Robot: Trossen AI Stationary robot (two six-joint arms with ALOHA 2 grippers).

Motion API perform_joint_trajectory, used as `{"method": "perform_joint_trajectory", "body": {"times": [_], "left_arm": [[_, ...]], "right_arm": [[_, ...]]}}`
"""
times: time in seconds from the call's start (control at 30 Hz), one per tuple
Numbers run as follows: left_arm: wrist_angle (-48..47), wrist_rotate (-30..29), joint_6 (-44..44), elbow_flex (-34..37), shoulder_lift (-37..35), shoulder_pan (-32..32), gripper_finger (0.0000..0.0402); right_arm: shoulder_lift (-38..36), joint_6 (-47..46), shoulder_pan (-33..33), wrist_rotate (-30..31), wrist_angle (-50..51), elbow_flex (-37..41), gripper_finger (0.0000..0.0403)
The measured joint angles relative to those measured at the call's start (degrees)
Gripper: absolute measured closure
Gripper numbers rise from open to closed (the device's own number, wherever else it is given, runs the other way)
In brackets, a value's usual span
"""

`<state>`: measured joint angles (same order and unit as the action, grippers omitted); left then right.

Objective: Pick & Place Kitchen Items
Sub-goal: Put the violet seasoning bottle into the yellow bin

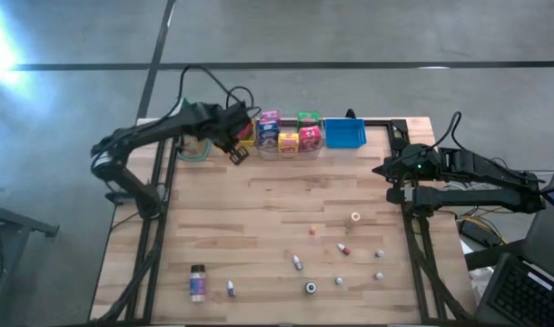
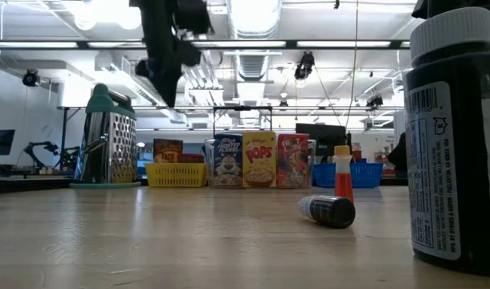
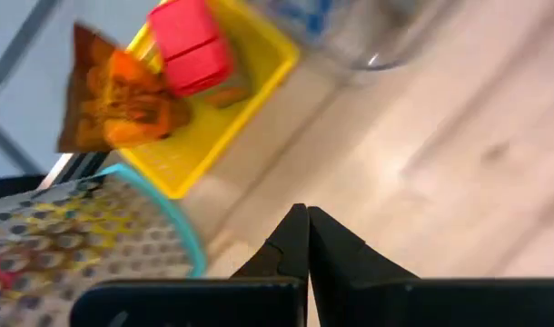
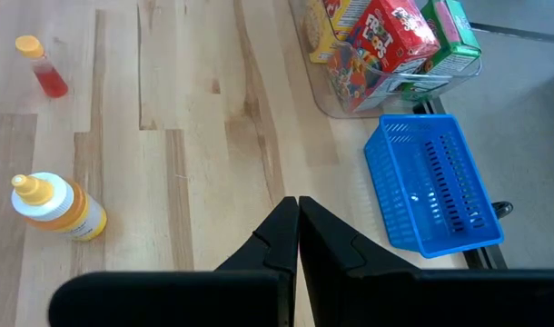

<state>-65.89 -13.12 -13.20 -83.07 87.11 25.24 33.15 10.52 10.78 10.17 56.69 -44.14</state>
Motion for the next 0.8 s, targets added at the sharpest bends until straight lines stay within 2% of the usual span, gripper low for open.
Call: {"method": "perform_joint_trajectory", "body": {"times": [0.2, 0.4, 0.8], "left_arm": [[1.5, -0.6, -8.0, 0.1, -4.3, -12.5, 0.0400], [0.7, -5.6, -17.1, 0.1, -5.9, -26.4, 0.0400], [-8.8, -5.8, -54.5, 0.1, -6.2, -48.4, 0.0399]], "right_arm": [[0.0, 0.0, 0.0, 0.0, 0.0, 0.0, 0.0394], [0.0, 0.0, 0.0, 0.0, 0.0, 0.0, 0.0394], [0.0, 0.0, 0.0, 0.0, 0.0, 0.0, 0.0394]]}}
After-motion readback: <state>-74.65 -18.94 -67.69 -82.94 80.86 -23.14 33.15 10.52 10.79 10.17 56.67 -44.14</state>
